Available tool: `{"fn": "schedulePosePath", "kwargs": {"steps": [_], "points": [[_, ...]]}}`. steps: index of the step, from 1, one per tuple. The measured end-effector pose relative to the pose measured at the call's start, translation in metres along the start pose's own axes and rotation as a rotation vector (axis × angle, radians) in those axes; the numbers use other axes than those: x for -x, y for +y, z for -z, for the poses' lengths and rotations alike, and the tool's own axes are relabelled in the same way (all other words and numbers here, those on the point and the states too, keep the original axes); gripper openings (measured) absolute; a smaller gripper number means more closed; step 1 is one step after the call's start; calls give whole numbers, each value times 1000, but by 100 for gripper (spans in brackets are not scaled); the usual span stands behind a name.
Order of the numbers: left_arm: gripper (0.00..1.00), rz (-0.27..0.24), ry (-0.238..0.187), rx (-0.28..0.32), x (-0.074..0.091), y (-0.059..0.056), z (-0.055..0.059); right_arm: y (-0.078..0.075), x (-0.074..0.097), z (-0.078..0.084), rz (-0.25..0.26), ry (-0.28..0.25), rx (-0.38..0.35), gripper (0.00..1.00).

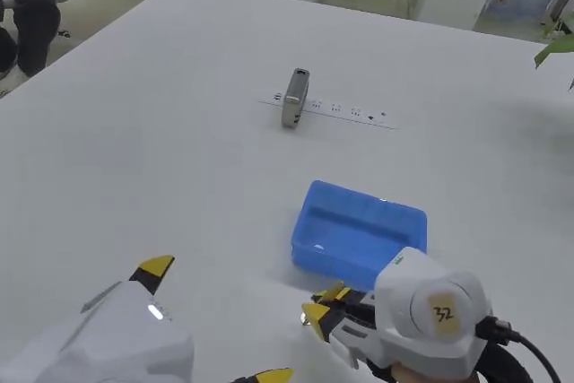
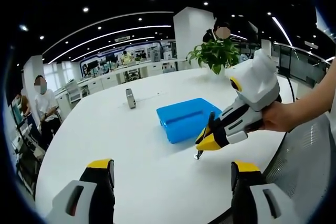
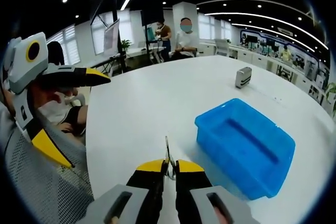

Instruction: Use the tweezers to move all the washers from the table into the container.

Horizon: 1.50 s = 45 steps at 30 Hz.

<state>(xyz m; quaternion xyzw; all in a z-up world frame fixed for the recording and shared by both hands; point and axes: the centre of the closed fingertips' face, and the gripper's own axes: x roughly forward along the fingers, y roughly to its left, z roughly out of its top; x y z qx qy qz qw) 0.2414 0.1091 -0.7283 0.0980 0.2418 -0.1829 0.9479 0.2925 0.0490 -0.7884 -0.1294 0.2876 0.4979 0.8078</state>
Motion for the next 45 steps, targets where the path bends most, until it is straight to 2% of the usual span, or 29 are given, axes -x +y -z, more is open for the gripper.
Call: {"fn": "schedulePosePath", "kwargs": {"steps": [8,13,18,24,29,32,35,37,45], "points": [[95,-6,-2,-3,0,1,-1,-1,-2,-3,-1,33,16,3],[95,-7,0,-5,0,1,0,-2,5,-10,4,44,64,3],[96,-19,-13,-10,1,3,-2,-8,15,-26,10,31,75,2],[96,-22,-4,-19,0,3,-1,-17,27,-49,24,15,115,2],[96,-27,-2,-14,0,4,0,-33,33,-69,53,-25,118,2],[96,-25,-1,-13,0,4,0,-48,33,-77,84,-47,97,2],[99,-10,-19,3,0,1,-4,-59,31,-78,101,-56,71,2],[99,-13,-14,6,0,2,-3,-65,27,-76,104,-52,51,3],[98,-9,2,-13,-1,-1,0,-76,2,-43,110,22,-6,2]]}}
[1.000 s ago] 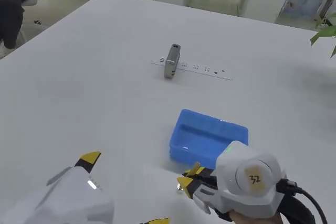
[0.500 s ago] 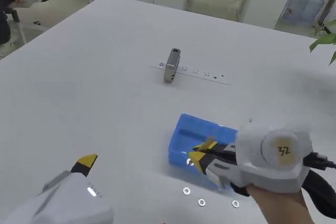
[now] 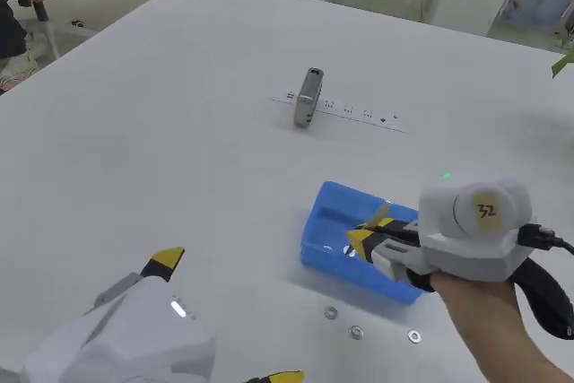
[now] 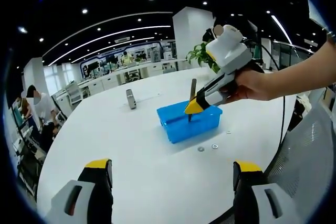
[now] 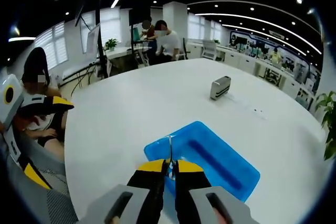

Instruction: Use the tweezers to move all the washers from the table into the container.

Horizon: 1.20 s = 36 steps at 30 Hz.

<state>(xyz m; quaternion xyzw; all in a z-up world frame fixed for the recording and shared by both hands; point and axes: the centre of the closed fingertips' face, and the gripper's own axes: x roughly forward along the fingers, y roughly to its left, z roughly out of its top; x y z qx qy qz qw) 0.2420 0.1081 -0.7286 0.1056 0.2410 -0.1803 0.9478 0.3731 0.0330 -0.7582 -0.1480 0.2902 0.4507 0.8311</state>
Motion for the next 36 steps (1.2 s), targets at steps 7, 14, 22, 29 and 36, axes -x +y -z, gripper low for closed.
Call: {"fn": "schedulePosePath", "kwargs": {"steps": [7,14,22,29,36], "points": [[97,-2,4,2,-1,1,1,-3,-8,8,5,23,-8,2],[96,-7,10,-1,-1,2,2,-4,-14,18,6,49,-8,2],[96,-8,16,-8,-1,2,3,-8,-17,16,0,44,-50,3],[96,-8,18,-11,-1,2,4,-9,-11,14,21,43,-32,4],[96,-5,22,-16,-1,1,4,-11,5,-5,40,-11,-36,4]]}}
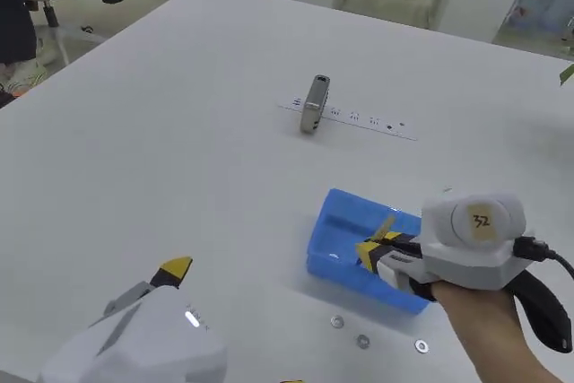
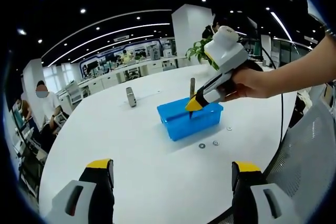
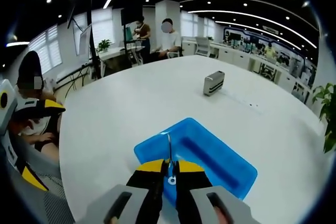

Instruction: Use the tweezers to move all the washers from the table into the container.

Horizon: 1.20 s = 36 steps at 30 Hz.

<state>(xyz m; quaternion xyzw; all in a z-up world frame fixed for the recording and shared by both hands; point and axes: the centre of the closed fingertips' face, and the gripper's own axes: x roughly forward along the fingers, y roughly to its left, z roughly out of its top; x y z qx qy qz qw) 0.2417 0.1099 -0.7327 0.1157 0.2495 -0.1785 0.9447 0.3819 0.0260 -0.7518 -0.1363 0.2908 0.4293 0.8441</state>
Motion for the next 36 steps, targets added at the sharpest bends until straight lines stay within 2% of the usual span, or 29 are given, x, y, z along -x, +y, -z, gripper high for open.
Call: {"fn": "schedulePosePath", "kwargs": {"steps": [8,17,25,30,36], "points": [[96,-3,6,-5,0,0,1,3,22,-15,0,-50,-11,4],[96,-7,6,-7,1,0,1,21,40,-10,-24,-69,-31,4],[95,-3,9,-9,0,0,1,37,35,16,-53,-29,-40,4],[94,-5,6,-15,0,0,1,47,26,29,-90,-11,-42,4],[94,-5,12,-9,0,0,2,49,16,40,-95,10,-44,4]]}}
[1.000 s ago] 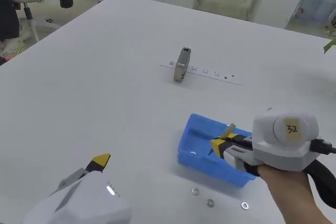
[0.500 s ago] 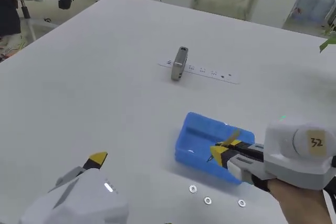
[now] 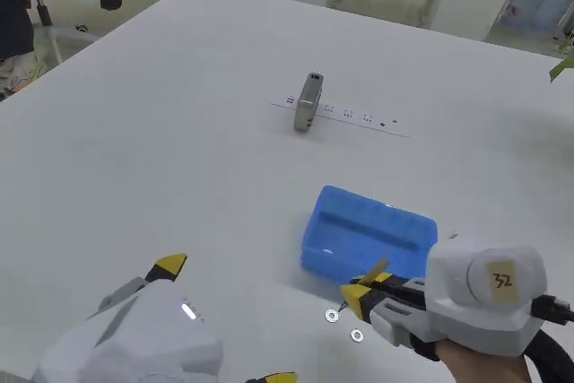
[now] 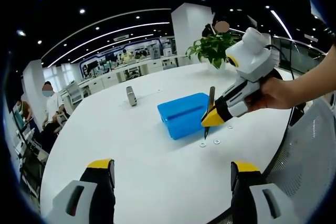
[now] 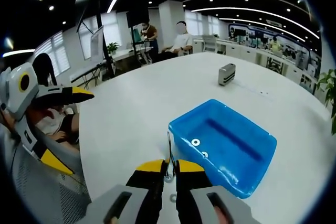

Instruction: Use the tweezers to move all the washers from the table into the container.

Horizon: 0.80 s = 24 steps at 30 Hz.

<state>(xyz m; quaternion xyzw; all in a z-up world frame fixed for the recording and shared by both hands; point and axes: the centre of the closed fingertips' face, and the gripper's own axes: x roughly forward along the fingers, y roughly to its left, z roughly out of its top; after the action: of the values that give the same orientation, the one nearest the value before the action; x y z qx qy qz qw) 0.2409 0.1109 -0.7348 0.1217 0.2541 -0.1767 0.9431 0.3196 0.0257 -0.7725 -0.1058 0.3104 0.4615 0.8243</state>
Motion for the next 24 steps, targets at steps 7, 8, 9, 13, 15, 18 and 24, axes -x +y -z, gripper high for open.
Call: {"fn": "schedulePosePath", "kwargs": {"steps": [7,8,9,13,15,18,24], "points": [[93,2,4,-4,-1,-1,1,-2,-6,3,3,7,-17,4],[93,3,6,-4,-1,-1,1,-3,-7,3,4,8,-19,4],[93,2,7,-5,-1,0,2,-4,-8,4,5,11,-14,4],[93,5,8,-8,-1,-1,2,-4,-11,6,6,13,-22,4],[92,5,10,-8,-1,-1,2,-4,-11,7,4,16,-30,4],[92,5,14,-10,-1,-1,3,-3,-12,8,4,24,-19,4],[91,5,19,-16,-2,-1,3,-2,-12,9,11,22,3,4]]}}
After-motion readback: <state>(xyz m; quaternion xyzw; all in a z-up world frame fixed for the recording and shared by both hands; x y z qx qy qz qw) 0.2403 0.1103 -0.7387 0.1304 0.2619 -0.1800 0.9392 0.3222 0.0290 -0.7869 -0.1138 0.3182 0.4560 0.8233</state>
